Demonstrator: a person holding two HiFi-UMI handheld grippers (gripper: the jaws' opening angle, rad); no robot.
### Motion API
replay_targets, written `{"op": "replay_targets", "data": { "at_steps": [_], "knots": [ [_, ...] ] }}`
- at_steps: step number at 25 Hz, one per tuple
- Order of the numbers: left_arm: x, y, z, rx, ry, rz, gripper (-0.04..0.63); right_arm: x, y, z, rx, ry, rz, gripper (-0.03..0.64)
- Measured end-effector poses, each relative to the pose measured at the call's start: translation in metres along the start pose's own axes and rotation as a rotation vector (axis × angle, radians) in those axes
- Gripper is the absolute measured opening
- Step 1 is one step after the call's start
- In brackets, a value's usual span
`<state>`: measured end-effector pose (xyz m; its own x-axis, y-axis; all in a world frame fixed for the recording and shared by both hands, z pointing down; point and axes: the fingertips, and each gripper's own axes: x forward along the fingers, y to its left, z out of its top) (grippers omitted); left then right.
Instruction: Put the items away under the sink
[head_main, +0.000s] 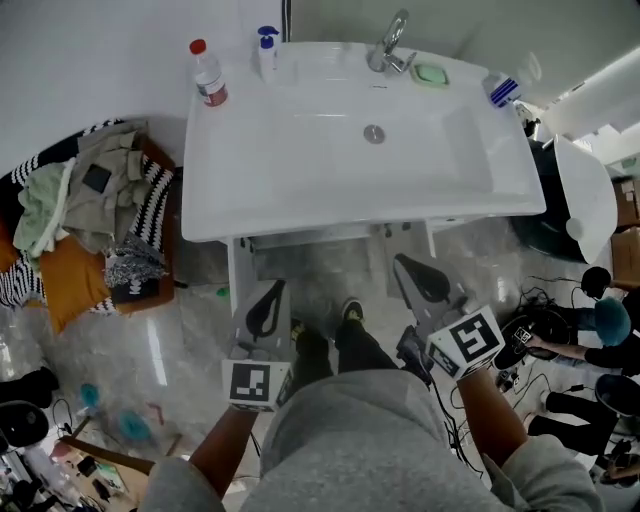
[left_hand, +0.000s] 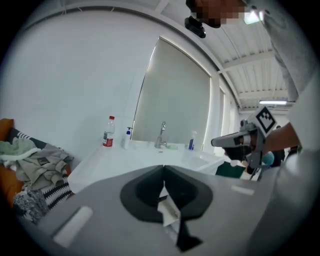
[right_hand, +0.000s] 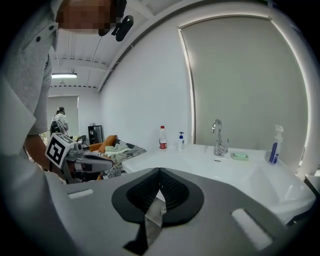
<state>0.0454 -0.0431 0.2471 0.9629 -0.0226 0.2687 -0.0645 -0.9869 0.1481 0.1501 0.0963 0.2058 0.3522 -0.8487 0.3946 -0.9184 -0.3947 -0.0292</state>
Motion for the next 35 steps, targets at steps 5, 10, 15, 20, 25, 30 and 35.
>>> {"op": "replay_targets", "data": {
  "at_steps": [5,10,15,20,25,30,35],
  "knots": [
    [-0.004,-0.012,0.015,-0.003,-0.002,-0.005,0.012,-0.019,-0.012,-0.004,0.031,-0.001,-0.047,-0.002],
    [-0.008,-0.03,0.032,0.031,-0.025,-0.026,0.012,-0.03,-0.017,-0.001,0.043,-0.025,-0.049,-0.002],
    [-0.015,-0.061,0.031,0.048,-0.005,-0.013,0.012,-0.063,-0.027,-0.004,0.054,-0.053,-0.062,-0.002],
    [-0.032,-0.109,0.035,0.025,-0.03,-0.006,0.012,-0.108,-0.037,-0.017,0.105,-0.086,-0.086,-0.002],
    [-0.059,-0.149,0.046,0.01,-0.116,0.027,0.012,-0.151,-0.031,-0.036,0.115,-0.121,-0.074,-0.002],
    [-0.091,-0.189,0.046,0.007,-0.149,0.042,0.012,-0.201,-0.022,-0.056,0.109,-0.135,-0.072,-0.002],
    [-0.121,-0.218,0.041,0.0,-0.15,0.082,0.012,-0.244,-0.016,-0.066,0.107,-0.152,-0.068,-0.002]
  ]
}}
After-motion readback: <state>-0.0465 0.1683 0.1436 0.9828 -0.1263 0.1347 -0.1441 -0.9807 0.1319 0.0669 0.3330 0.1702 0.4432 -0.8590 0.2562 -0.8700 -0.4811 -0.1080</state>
